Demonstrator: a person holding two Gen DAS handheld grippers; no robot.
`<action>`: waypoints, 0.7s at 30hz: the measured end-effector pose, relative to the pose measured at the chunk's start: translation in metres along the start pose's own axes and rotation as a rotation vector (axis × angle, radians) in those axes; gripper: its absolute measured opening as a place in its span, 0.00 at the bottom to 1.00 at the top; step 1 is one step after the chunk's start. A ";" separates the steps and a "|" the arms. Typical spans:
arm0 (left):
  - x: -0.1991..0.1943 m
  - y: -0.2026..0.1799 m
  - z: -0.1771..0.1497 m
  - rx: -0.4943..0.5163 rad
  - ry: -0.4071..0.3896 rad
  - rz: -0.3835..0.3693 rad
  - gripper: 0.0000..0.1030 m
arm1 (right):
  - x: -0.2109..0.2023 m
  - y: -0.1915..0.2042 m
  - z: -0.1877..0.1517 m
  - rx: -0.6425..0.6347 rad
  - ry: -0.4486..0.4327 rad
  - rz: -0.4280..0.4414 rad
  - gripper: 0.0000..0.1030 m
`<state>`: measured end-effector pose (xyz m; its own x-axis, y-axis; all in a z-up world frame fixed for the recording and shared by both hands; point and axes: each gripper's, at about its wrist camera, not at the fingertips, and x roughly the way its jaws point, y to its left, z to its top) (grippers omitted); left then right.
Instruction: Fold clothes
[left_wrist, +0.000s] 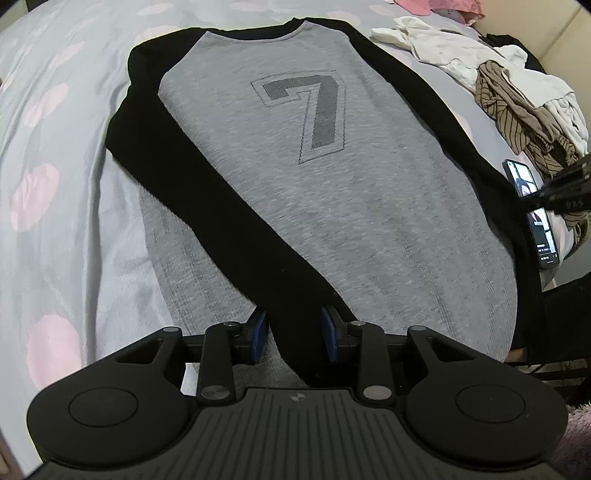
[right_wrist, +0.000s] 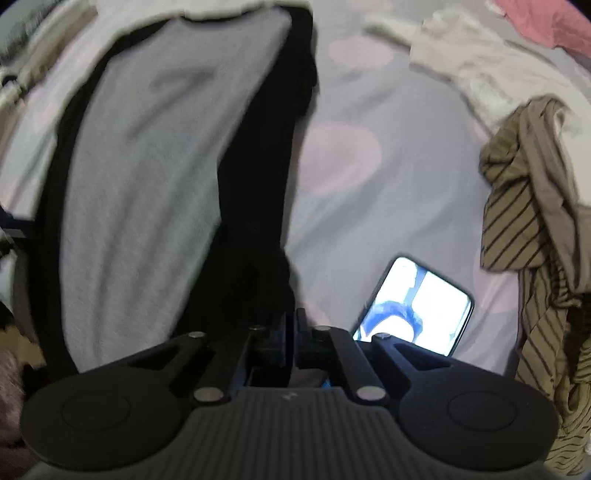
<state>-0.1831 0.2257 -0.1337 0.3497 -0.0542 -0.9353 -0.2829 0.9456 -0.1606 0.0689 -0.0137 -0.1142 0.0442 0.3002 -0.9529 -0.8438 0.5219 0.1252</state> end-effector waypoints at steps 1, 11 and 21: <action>0.000 0.000 0.000 0.001 -0.001 0.000 0.27 | -0.009 0.000 0.002 0.011 -0.032 0.021 0.04; -0.001 -0.002 0.001 -0.001 0.000 -0.001 0.27 | -0.037 0.067 0.018 -0.032 -0.113 0.297 0.05; -0.002 0.005 0.000 -0.021 0.002 0.008 0.27 | -0.017 0.081 0.032 -0.069 -0.097 0.238 0.26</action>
<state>-0.1848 0.2308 -0.1329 0.3455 -0.0473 -0.9372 -0.3042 0.9391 -0.1595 0.0169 0.0493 -0.0786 -0.1113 0.4844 -0.8677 -0.8708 0.3733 0.3201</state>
